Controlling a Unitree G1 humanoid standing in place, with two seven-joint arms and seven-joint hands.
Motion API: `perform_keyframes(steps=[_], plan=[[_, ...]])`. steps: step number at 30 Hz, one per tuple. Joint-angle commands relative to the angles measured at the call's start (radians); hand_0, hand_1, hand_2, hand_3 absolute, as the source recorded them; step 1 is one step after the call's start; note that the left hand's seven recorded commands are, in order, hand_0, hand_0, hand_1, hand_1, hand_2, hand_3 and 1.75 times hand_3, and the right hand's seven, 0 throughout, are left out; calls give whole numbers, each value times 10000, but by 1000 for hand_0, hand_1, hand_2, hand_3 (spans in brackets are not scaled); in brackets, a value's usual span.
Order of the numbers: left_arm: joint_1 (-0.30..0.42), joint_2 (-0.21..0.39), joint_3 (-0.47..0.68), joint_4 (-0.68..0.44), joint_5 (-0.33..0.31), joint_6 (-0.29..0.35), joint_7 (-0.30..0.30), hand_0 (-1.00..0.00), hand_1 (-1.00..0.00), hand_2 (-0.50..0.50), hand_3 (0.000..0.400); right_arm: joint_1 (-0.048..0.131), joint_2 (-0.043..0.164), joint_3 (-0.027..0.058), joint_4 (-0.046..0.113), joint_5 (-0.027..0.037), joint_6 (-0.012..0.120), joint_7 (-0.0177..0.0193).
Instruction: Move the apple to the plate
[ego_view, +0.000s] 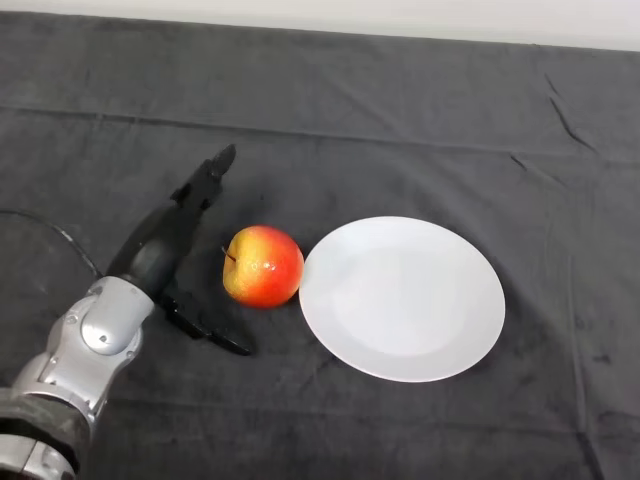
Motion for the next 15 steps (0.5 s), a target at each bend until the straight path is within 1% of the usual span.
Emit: perform_keyframes(steps=[1,3,6,10,12,13,14,15], plan=[[-733,-224,-253,500,254,2,18,0,0,0,0,1118,1658,-45,905,258,1066,23],[-854,-329,-277,688,246,53,22,0,0,0,0,1122,1655,-43,901,264,1074,27],[-1015,-481,-312,935,220,109,10,0,0,0,0,1111,1649,-32,892,274,1094,21],[-1181,-636,-354,1192,168,130,-46,0,0,0,0,1124,1649,-29,874,290,1109,38],[-1255,-687,-364,1293,131,128,-98,0,0,0,0,1127,1647,-24,868,297,1119,40],[-1291,-710,-367,1342,109,124,-127,-137,0,-69,55,1125,1647,-20,865,300,1126,37],[-1319,-729,-370,1381,91,118,-150,-584,0,-292,234,1124,1647,-16,862,302,1131,35],[-1351,-750,-373,1422,71,110,-173,-1000,-4,-498,400,1124,1647,-13,859,306,1136,36]])
